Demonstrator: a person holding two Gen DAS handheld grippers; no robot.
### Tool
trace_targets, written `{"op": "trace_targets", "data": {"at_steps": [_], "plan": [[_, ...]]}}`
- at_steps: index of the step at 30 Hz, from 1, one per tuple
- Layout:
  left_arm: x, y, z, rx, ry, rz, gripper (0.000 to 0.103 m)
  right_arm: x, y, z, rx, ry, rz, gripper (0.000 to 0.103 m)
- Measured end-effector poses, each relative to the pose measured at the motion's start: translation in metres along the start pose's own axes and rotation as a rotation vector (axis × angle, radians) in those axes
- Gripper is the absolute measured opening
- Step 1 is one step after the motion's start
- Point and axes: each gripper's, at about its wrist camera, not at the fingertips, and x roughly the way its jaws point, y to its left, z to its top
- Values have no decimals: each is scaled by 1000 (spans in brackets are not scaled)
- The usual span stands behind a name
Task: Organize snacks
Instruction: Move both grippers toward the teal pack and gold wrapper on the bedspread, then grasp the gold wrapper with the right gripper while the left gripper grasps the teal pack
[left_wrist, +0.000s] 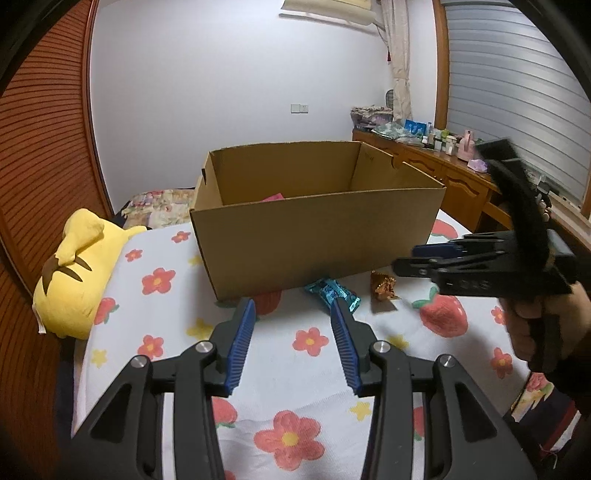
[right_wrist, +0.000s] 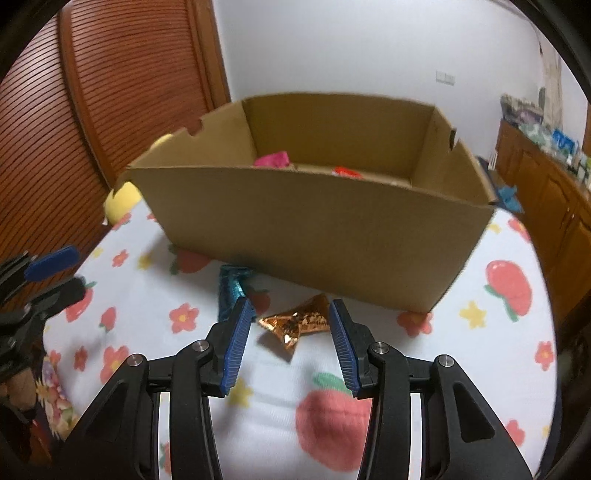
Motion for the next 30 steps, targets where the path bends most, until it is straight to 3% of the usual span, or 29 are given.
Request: {"op": "trace_targets", "data": {"at_steps": [11,22,30], "plan": [[8,1,-8,-16,18,-17,43,47,-11,-1,42,111,-45,44],[19,0,-13,-32,40,-28,43,42,-9,-11,5,140,-45,42],[34,-4,-12,-43,60,-39,43,38,5,-23,-98,148,-72,28]]}}
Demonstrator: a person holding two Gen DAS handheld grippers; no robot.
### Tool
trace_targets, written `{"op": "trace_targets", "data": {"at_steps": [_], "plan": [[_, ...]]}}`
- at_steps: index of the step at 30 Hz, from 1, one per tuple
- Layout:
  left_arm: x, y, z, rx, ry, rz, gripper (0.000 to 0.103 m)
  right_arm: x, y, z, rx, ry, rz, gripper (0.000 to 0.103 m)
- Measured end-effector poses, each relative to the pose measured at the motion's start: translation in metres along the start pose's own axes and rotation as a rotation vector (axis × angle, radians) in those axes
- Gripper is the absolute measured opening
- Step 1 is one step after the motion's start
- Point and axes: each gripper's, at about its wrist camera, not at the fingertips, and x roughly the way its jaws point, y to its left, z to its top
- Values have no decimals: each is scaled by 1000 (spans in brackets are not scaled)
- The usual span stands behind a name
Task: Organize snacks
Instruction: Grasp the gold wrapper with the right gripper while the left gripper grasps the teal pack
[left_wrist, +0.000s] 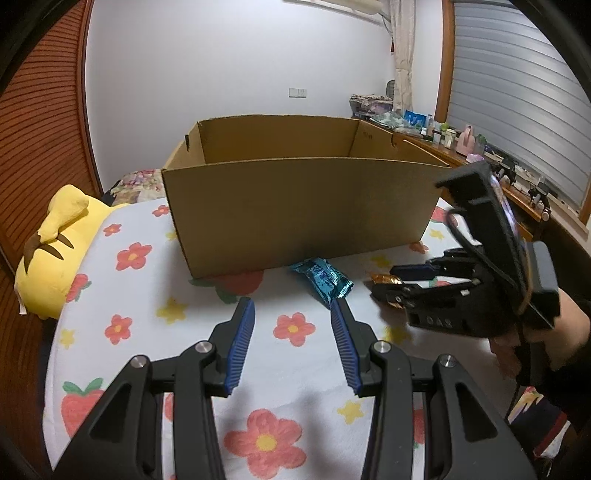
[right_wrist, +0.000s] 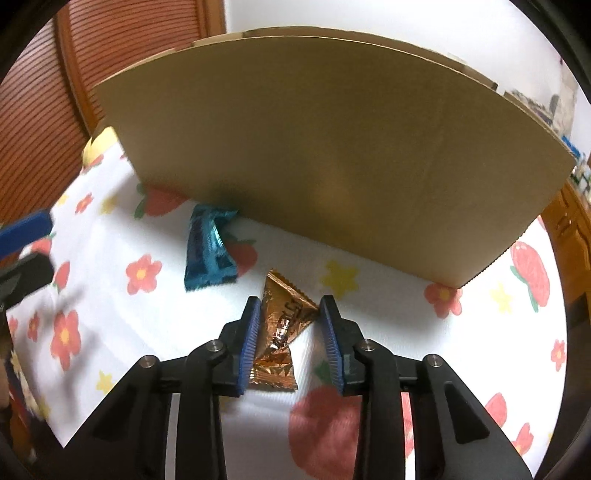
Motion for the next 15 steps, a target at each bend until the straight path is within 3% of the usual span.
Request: {"op": "trace_targets", "data": {"at_steps": [2,15], "plan": [[7,-1,1,-8,11,-6,43,-3,0,-3,-7,-5,14,19],[54,-21,15,-4,76,-21,43,-32,-16,-21,24,-80,68,19]]}}
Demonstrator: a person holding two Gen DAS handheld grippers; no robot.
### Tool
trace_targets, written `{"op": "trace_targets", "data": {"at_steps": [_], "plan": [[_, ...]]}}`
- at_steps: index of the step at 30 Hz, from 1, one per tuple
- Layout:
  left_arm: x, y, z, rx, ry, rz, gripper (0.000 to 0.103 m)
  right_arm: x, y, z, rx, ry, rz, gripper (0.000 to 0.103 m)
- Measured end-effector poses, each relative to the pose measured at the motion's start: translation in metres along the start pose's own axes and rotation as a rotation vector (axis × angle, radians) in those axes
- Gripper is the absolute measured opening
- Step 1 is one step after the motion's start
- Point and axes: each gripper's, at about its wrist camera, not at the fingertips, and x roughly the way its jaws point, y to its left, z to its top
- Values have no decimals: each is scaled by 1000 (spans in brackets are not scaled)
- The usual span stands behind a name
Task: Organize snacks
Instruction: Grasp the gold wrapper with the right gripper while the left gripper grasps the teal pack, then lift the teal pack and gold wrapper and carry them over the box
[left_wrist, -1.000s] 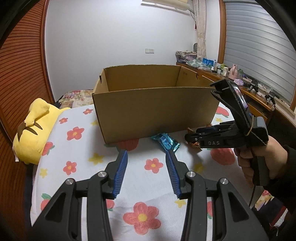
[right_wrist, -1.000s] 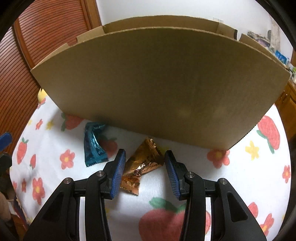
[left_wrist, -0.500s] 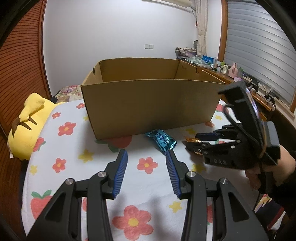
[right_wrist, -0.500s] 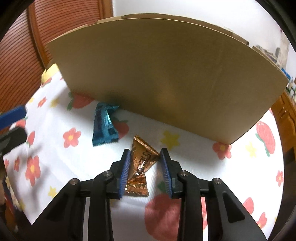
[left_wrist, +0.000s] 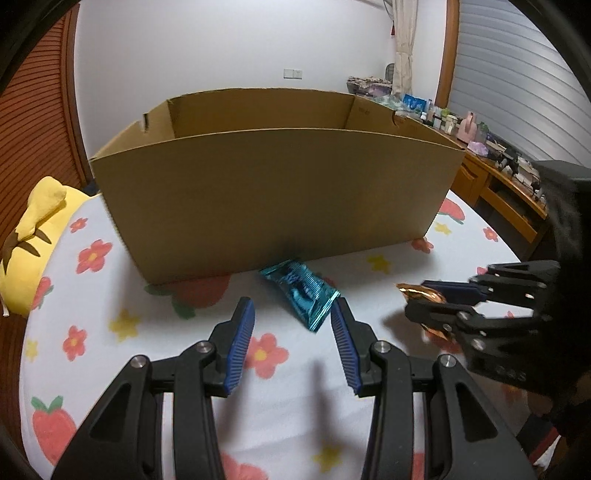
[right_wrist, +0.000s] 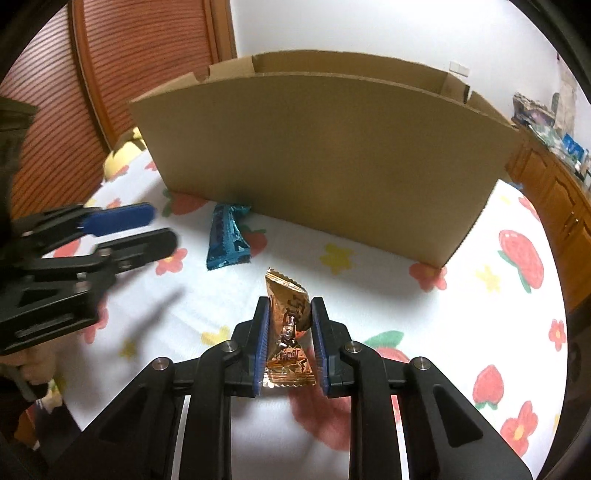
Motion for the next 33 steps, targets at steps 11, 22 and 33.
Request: {"op": "trace_targets", "data": {"at_steps": [11,22,33], "plan": [[48,1,17,-51,96,2,45,-6,-5,-2,24,-40,49,20],[62,-5,18,-24,118,15,47,-10,-7,-2,30,-62,76,20],[43,-17,1,19,97,9,24,-10,-9,-4,40,-63,68,20]]}}
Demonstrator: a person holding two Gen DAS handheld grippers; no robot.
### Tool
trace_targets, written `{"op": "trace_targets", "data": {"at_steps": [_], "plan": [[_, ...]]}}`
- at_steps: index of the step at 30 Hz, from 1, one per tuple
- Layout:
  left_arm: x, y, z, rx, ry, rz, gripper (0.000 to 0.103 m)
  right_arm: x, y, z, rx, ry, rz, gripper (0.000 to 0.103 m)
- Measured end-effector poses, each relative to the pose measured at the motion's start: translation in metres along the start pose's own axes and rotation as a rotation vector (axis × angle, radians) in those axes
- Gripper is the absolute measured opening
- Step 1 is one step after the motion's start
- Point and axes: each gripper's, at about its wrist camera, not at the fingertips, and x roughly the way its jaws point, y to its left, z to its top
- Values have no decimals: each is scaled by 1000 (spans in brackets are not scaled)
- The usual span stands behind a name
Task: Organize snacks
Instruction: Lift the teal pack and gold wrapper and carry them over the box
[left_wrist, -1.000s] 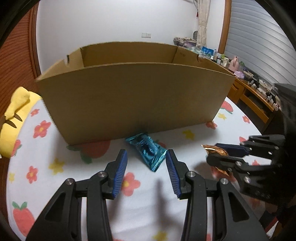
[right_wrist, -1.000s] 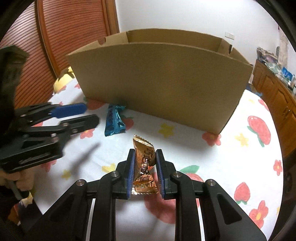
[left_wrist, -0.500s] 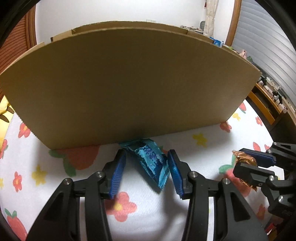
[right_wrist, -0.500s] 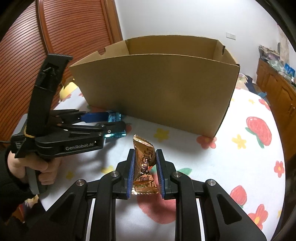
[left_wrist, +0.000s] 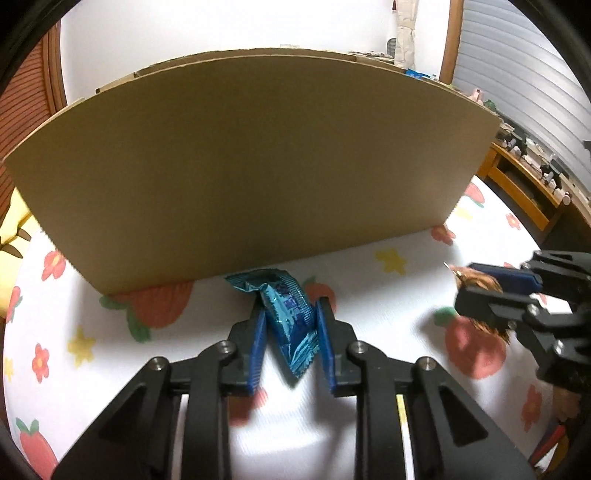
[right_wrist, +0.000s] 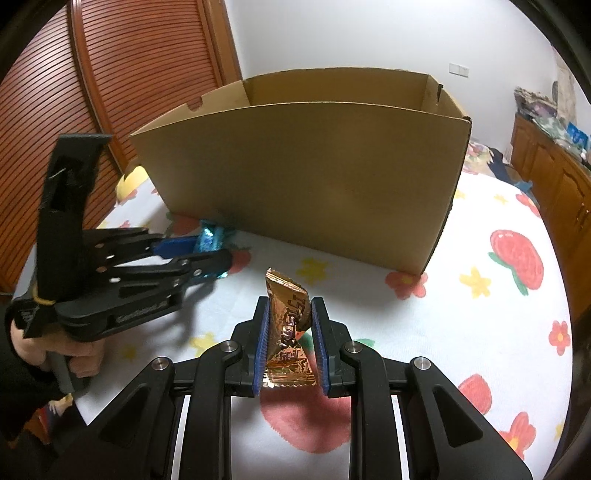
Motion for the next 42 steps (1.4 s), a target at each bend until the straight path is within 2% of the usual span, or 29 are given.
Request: {"op": "trace_targets", "data": {"at_steps": [12,28,34,42], "plan": [[-44,-12,-3,41,-68,-18,24,-9,4,1,7,-16,-17,20],[-87,-15,10,60,-173,-39,24,-44,8,9,-10,-97,-31,20],[-110,-12,21,64,-232,-49,24,-65,12,17,-26,-156,-34,20],[-122,1,51,71,-278,-29,24,-84,17,39,-60,-221,-40,20]]}}
